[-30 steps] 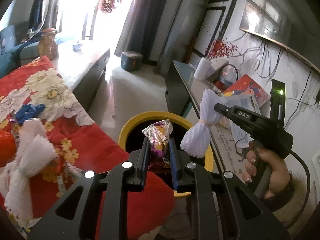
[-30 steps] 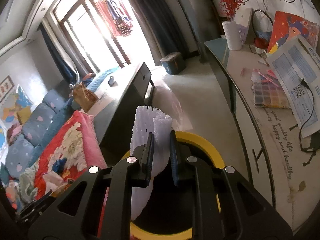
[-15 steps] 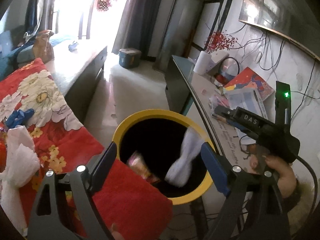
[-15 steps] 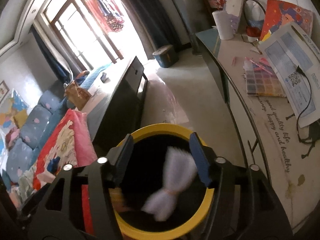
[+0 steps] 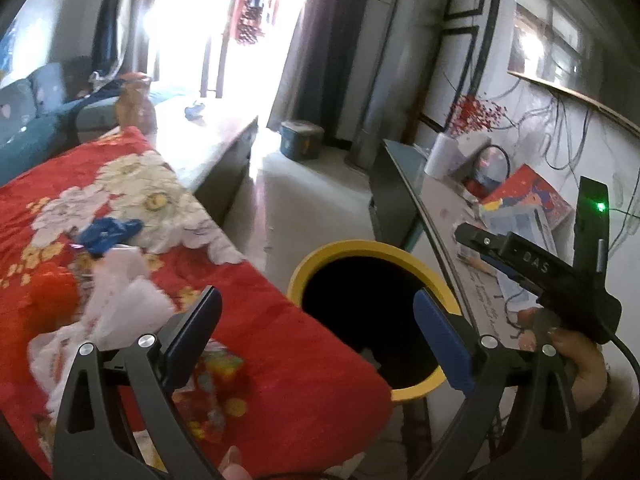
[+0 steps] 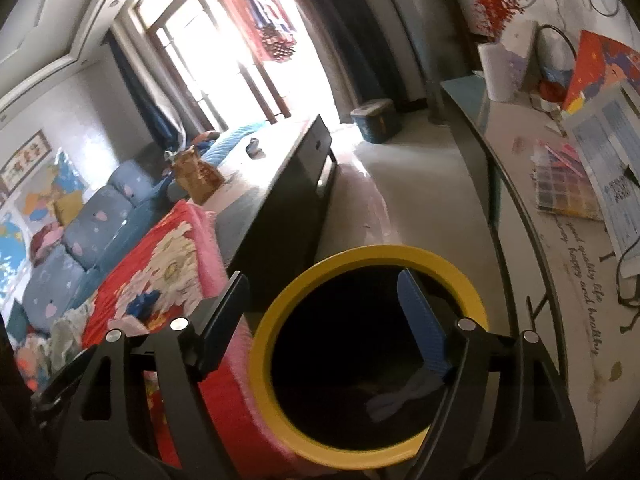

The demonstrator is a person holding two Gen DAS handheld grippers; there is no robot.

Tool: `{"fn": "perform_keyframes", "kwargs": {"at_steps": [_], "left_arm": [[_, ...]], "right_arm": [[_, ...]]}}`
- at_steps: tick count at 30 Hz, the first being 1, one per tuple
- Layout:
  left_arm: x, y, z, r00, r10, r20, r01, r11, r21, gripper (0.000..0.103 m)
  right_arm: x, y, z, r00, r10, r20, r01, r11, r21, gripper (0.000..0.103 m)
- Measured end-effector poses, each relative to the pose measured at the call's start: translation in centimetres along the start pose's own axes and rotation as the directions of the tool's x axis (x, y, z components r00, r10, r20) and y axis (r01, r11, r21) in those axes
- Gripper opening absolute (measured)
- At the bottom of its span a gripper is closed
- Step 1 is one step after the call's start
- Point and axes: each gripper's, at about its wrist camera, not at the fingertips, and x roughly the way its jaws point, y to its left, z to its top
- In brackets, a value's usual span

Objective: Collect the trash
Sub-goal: 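Open both tools to drop the wrapper and mesh bag into the bin, then move both tools back over the trash pile on the table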

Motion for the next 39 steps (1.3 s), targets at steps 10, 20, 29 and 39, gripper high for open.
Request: {"fn": "perform_keyframes", "kwargs": {"at_steps": [10,20,29,39], "left_arm": [[-3.3,3.3,-0.5,0.995,0.081,0.05,-0.078,0.996,-0.052,0.095],[-5.9,6.1,-1.1,0.988,0.124,0.088,-0.114,0.987,-0.109,0.095],[-8.1,9.0,-1.2,0.978,0.173,0.117,-0.153,0.975,-0.164,0.095],[-9.9,12.3,-1.9,0.965,0.235,0.116,-0.208,0.956,-0.206,0.095]], "right_arm": [[-0.7,3.9,-0.9,0.998,0.06,-0.002,-0.06,0.994,-0.088,0.072],[-1.3,7.7,-2.2,0.992,0.122,-0.032,-0.126,0.976,-0.175,0.072],[-1.7,11.2,-3.9,0.983,0.17,-0.069,-0.182,0.95,-0.255,0.072],[-1.7,14.6,-6.4,0.967,0.213,-0.14,-0.248,0.911,-0.331,0.072]]}}
